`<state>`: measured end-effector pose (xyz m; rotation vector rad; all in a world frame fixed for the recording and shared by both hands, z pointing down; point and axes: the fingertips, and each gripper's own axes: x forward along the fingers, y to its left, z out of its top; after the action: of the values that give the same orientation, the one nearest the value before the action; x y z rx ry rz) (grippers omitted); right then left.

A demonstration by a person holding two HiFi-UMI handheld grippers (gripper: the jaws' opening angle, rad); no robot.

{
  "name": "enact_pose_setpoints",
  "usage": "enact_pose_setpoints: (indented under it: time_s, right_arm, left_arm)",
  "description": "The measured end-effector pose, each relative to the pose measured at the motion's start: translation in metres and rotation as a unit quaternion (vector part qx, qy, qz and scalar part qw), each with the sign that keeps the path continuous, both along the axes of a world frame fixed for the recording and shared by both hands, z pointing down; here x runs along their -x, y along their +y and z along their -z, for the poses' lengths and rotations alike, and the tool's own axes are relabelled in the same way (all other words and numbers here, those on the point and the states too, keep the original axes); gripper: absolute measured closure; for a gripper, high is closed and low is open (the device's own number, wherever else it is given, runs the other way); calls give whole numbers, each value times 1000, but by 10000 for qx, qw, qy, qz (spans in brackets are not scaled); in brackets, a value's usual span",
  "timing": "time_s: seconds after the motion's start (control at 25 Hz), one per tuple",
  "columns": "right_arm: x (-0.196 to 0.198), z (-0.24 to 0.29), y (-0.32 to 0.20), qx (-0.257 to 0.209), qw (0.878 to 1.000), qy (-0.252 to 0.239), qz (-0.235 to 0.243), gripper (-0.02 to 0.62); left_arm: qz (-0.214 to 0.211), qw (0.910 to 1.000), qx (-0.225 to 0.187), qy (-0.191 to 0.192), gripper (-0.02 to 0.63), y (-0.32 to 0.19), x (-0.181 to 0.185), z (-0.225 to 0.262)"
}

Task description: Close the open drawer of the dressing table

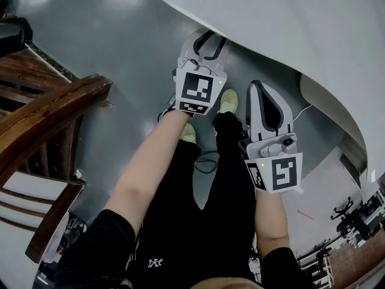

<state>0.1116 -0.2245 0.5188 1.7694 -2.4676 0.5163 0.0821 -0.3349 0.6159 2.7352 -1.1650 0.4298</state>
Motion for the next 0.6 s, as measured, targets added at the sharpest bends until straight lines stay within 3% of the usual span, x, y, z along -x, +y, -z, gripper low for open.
enact_pose_setpoints:
  time_s: [0.32,0.6]
  right_arm:
    - [9,50,14,60,9999,-51,-76,580]
    - [12,101,21,-49,9997,9,-220,580]
  left_arm:
    - [-141,9997,186,27,562,53,23,64]
    - [-330,9993,89,121,592,85,34,146]
